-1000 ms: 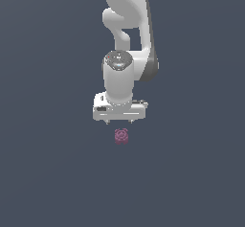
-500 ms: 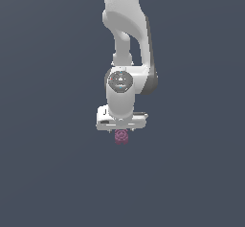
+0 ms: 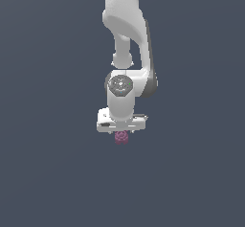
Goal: Pick up the object and move it to a goal position.
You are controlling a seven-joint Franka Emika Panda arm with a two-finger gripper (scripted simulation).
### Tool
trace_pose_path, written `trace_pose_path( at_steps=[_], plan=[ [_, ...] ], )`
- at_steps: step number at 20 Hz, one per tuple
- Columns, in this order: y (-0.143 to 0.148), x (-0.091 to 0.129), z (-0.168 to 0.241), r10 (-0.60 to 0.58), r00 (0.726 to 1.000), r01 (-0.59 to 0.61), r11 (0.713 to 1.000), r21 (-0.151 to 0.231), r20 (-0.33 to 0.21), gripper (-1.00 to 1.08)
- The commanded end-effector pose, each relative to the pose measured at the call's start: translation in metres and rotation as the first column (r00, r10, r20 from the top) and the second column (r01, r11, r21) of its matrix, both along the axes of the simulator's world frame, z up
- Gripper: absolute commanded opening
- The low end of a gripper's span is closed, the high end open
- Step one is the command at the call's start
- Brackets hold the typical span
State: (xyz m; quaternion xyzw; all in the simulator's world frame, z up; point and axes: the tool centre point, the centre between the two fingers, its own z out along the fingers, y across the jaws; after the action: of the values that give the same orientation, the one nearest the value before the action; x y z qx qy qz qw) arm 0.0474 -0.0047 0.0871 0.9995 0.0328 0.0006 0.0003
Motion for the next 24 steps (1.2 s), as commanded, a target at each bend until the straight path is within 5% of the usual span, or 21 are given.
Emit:
trace_pose_path(
  at_steps=[1, 13, 14, 24],
  plan=[
    [0.000, 0.000, -0.008, 0.000, 1.000, 0.000, 1.000, 0.000, -0.001, 1.00],
    [0.000, 0.000, -0.046, 0.001, 1.000, -0.001, 1.000, 0.000, -0.001, 1.00],
    [0.000, 0.000, -0.046, 0.001, 1.000, -0.001, 1.000, 0.000, -0.001, -1.00],
    [0.000, 0.000, -0.046, 0.001, 1.000, -0.001, 1.000, 0.000, -0.001, -1.00]
  ],
)
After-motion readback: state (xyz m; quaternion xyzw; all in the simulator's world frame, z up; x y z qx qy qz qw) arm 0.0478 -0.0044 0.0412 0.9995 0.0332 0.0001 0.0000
